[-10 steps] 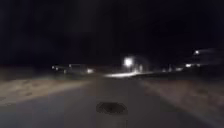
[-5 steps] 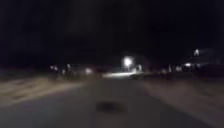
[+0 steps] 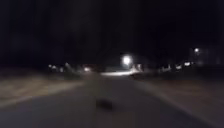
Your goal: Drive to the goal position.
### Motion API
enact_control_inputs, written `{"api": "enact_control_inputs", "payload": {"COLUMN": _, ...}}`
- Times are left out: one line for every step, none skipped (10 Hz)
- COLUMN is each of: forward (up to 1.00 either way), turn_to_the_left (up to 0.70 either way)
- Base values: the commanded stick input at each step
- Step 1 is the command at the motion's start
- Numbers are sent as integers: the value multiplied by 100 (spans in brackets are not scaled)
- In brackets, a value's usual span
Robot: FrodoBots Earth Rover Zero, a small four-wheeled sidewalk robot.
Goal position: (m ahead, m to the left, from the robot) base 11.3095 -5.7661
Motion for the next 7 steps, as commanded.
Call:
{"api": "enact_control_inputs", "payload": {"forward": 100, "turn_to_the_left": 0}}
{"api": "enact_control_inputs", "payload": {"forward": 100, "turn_to_the_left": 0}}
{"api": "enact_control_inputs", "payload": {"forward": 100, "turn_to_the_left": 0}}
{"api": "enact_control_inputs", "payload": {"forward": 100, "turn_to_the_left": 0}}
{"api": "enact_control_inputs", "payload": {"forward": 100, "turn_to_the_left": 0}}
{"api": "enact_control_inputs", "payload": {"forward": 100, "turn_to_the_left": 0}}
{"api": "enact_control_inputs", "payload": {"forward": 100, "turn_to_the_left": 0}}
